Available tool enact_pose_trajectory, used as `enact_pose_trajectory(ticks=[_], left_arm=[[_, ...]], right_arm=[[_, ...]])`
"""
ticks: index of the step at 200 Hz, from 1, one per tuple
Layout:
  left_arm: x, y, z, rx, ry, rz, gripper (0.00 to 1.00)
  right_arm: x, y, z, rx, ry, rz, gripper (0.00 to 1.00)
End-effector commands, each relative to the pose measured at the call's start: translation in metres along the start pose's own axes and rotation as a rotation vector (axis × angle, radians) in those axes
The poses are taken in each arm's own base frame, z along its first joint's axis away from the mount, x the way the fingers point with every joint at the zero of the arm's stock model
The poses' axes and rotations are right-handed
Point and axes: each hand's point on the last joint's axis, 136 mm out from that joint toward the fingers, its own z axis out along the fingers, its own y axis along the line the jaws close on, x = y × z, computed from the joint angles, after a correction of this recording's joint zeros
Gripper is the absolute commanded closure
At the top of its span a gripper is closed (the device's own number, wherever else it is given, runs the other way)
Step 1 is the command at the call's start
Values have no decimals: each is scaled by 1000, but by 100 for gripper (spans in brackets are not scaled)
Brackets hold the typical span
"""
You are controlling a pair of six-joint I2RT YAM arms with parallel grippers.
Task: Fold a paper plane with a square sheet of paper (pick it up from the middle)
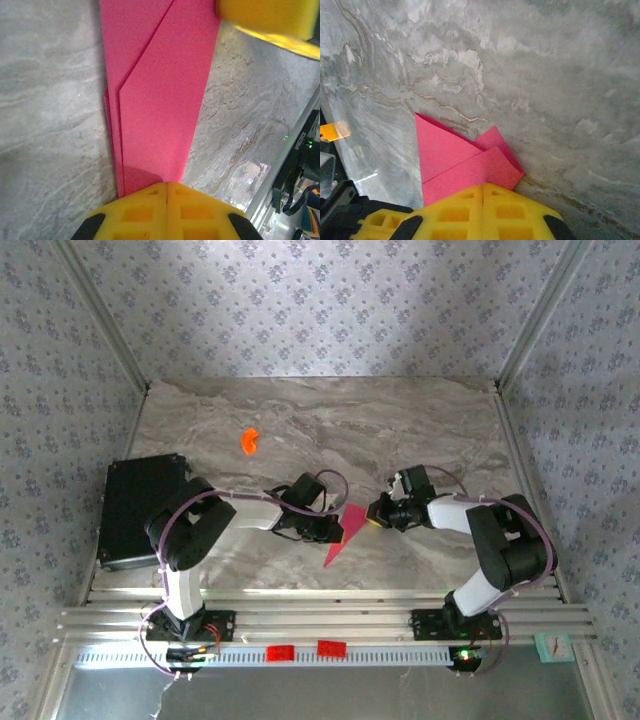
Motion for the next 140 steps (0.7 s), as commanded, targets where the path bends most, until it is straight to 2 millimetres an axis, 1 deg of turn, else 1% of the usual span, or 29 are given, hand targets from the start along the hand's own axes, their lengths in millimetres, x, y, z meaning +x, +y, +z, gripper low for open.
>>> enact_pose_trajectory(ticks=[1, 9, 19, 35, 61, 78, 101, 140], left_arm=[[62, 70, 14, -215, 173, -127, 100], [60, 68, 14, -208, 168, -127, 100], [57, 65, 15, -200, 164, -132, 100], [54, 61, 16, -182, 156, -137, 100], [52, 60, 15, -180, 152, -137, 100], [52, 60, 14, -182, 152, -137, 100], [56, 64, 13, -188, 158, -143, 100], [59, 68, 13, -198, 168, -141, 100]], right_arm=[[-8, 39, -17, -76, -20, -66, 100], [-6, 48, -20, -77, -24, -96, 100], [-1, 55, -20, -71, -21, -128, 100], [11, 57, -10, -58, 7, -151, 100], [36, 45, 15, -34, 80, -138, 100], [45, 32, 23, -17, 98, -117, 100], [44, 19, 24, 3, 93, -98, 100], [32, -4, 23, 41, 83, -49, 100]])
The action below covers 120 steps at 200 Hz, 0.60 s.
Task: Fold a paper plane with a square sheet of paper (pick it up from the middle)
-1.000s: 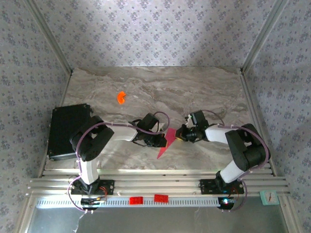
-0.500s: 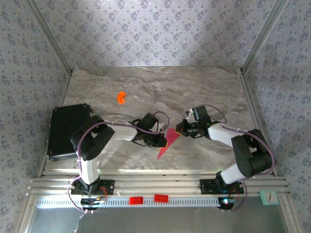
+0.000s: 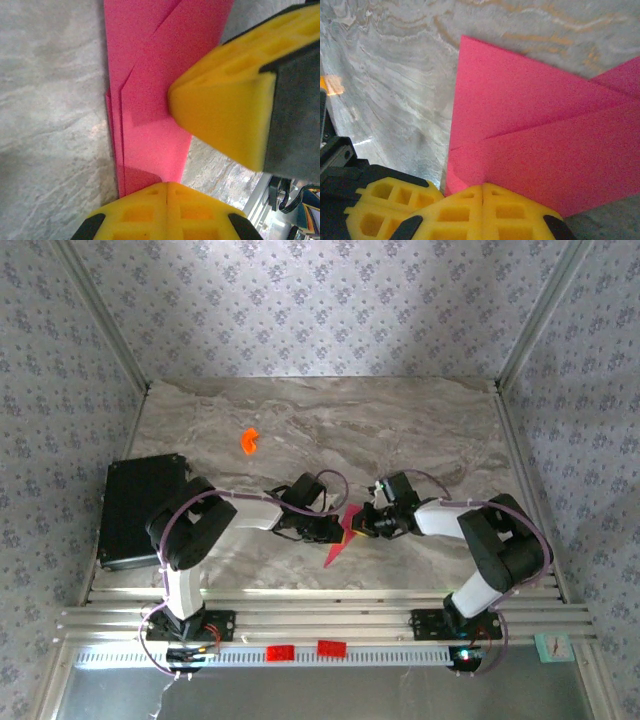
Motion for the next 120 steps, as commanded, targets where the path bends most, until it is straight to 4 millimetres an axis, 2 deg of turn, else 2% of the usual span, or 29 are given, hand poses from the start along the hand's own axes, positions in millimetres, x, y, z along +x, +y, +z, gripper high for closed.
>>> enact_pose_trajectory(ticks=[1, 34, 120], left_arm=[[59, 70, 11, -217, 162, -142, 100], [63, 79, 10, -266, 184, -133, 100], [69, 85, 13, -264, 186, -152, 100]], right_arm=[[-6, -25, 0, 56, -16, 42, 100], [-19, -29, -7, 66, -52, 67, 100], [-50, -55, -33, 87, -151, 154, 100]])
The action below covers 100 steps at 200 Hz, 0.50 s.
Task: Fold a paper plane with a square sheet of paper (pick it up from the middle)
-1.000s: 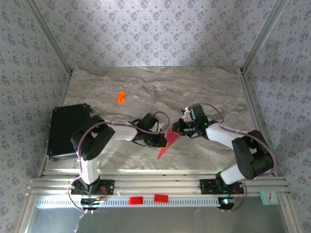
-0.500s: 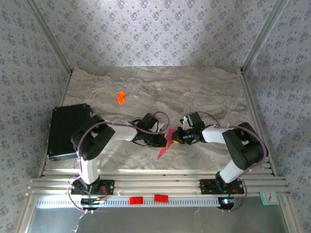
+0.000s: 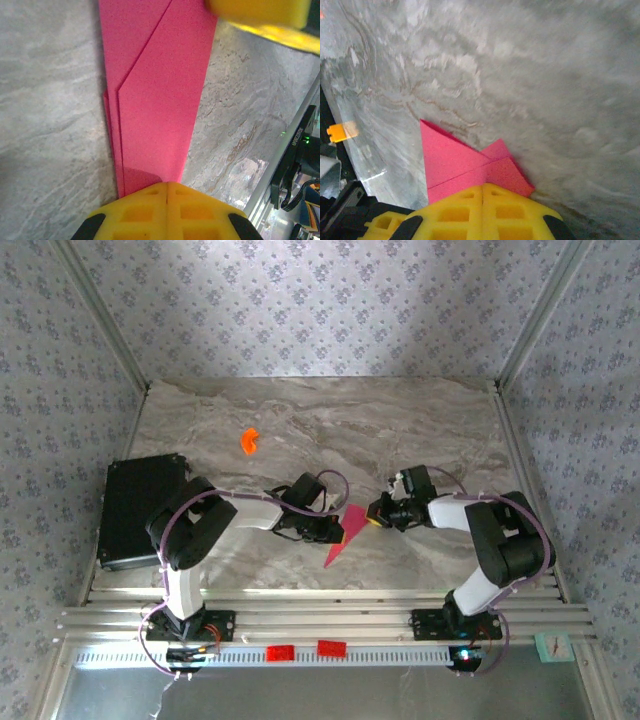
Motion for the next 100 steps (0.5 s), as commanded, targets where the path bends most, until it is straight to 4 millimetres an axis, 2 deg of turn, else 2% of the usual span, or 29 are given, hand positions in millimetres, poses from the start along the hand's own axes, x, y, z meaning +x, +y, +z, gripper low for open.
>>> enact_pose_trajectory(ticks=[1, 40, 65, 100], left_arm=[[69, 82, 12, -259, 183, -166, 100], [68, 81, 12, -256, 185, -159, 100], [68, 80, 11, -254, 183, -155, 100], [67, 79, 10, -252, 178, -149, 100]], right_arm=[[-15, -24, -8, 86, -60, 36, 100], [-27, -26, -16, 71, -91, 62, 100], [-34, -9, -27, 33, -116, 35, 100], [-33, 17, -45, -9, -157, -30, 100]])
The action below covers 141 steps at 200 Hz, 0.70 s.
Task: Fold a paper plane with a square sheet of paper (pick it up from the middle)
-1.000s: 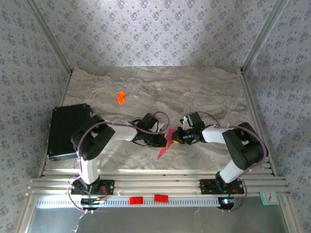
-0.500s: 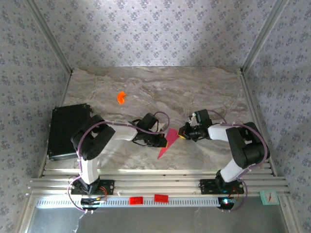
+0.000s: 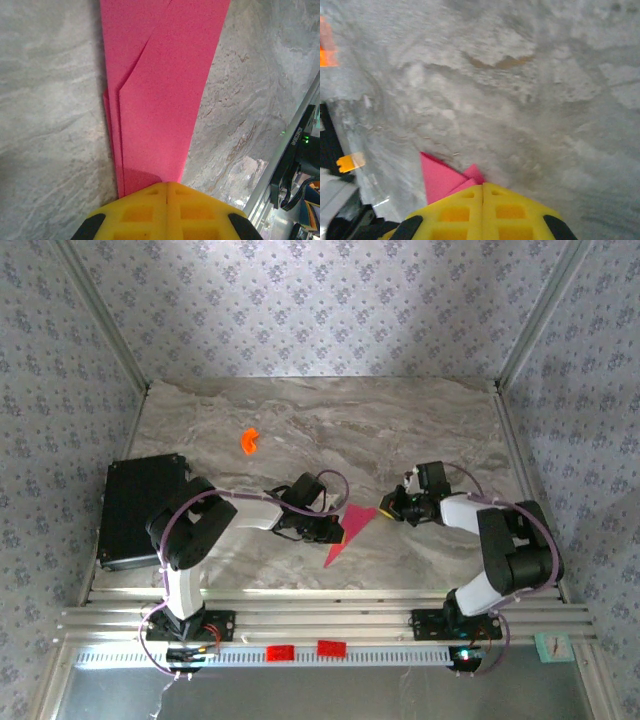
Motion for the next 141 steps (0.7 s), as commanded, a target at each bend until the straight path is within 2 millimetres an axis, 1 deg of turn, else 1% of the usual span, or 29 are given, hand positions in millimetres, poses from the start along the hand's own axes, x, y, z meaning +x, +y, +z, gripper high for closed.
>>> enact_pose_trajectory(ticks=[1, 17, 30, 49, 66, 79, 97, 108, 122, 141], left_arm=[[67, 79, 10, -254, 178, -149, 100], [66, 77, 10, -251, 173, -150, 100], [64, 76, 10, -249, 170, -151, 100], [61, 74, 10, -242, 168, -146, 100], [58, 71, 9, -239, 171, -138, 100], [57, 68, 8, -233, 171, -130, 100], [52, 60, 3, -223, 160, -120, 100], [46, 52, -2, -215, 147, -113, 100], [36, 36, -12, -205, 128, -92, 100], [19, 13, -26, -189, 92, -44, 100]], right_arm=[[-6, 22, -15, -24, -42, -63, 100], [2, 34, -13, -52, -33, -94, 99], [12, 43, -4, -70, 0, -115, 99], [28, 41, 15, -60, 64, -112, 100], [37, 31, 29, -36, 99, -95, 100], [40, 22, 36, -8, 116, -74, 100], [43, 0, 41, 76, 129, -41, 100], [47, -9, 42, 103, 144, -25, 100], [52, -19, 42, 139, 166, 2, 100], [58, -24, 43, 142, 178, 17, 100]])
